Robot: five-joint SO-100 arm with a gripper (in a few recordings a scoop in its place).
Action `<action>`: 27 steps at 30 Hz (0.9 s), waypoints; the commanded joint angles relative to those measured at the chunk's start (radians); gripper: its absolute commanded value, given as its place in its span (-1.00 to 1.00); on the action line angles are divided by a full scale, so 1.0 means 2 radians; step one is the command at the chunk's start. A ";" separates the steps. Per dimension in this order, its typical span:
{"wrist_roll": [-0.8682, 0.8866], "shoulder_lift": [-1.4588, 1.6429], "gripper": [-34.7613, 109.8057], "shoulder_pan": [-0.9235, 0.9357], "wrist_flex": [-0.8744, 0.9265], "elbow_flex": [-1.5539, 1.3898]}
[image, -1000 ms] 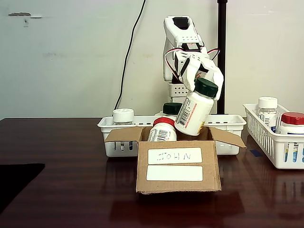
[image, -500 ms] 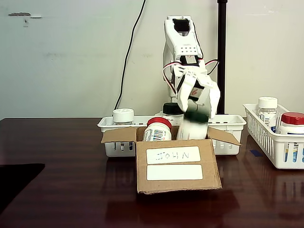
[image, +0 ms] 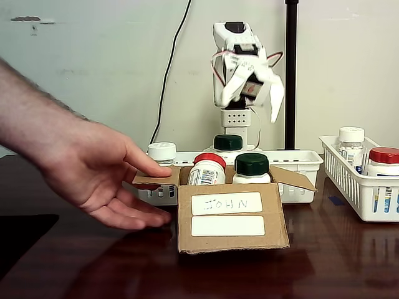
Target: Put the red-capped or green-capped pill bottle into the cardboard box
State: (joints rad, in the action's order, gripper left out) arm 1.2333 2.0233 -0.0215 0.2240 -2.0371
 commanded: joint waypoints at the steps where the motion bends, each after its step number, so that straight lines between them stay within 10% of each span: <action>1: 0.010 0.143 -0.17 -0.012 0.111 -0.002; 5: 0.017 0.209 -0.63 -0.013 0.223 -0.005; 27: 0.099 0.573 -0.52 0.025 0.392 -0.258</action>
State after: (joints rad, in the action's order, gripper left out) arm 1.4005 3.0403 0.0015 0.9940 -2.4912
